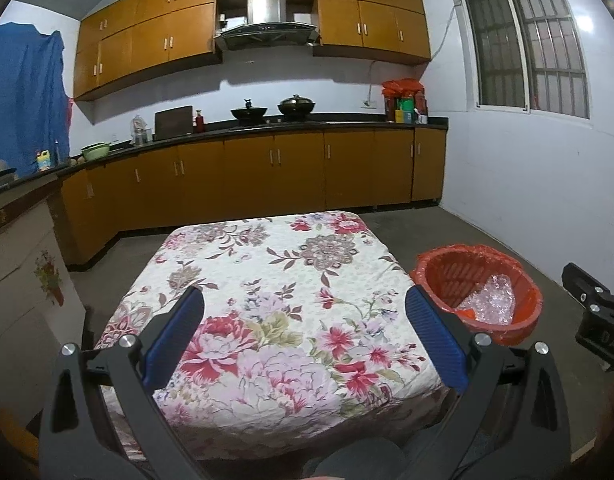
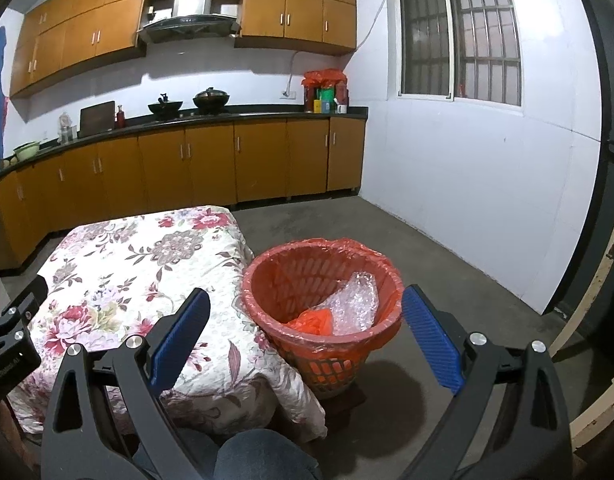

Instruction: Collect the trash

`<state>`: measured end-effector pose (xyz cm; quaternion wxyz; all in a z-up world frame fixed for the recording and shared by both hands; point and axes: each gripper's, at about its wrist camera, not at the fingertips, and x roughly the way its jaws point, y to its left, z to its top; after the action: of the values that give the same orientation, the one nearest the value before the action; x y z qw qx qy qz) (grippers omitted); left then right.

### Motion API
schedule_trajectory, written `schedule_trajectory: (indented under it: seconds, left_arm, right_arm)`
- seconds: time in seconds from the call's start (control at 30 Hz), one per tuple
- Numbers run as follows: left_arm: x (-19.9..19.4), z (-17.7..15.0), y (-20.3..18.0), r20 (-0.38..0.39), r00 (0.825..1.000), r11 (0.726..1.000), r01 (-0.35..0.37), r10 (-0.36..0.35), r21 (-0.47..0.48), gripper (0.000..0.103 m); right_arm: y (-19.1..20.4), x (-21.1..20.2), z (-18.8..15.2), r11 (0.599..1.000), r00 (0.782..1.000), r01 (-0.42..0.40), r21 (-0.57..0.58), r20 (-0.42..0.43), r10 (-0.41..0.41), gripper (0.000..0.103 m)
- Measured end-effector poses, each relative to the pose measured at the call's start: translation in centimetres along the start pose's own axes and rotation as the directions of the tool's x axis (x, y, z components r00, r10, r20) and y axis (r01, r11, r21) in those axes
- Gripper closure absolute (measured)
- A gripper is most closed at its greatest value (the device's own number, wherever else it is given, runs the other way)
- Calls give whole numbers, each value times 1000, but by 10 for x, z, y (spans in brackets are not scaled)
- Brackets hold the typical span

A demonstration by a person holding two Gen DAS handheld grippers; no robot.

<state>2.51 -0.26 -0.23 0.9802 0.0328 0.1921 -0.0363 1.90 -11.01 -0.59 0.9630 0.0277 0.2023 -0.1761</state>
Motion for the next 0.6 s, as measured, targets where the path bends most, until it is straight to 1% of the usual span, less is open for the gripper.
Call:
schedule_trajectory:
  seconds: [0.33, 0.6]
  left_arm:
    - [-11, -7, 4, 11, 999, 999, -39, 39, -15, 4]
    - [-16, -10, 8, 15, 999, 998, -50, 50, -29, 4]
  right_arm:
    - [9, -8, -7, 998, 998, 58, -27, 20, -58, 7]
    - [8, -10, -10, 996, 997, 81, -20, 18, -81, 7]
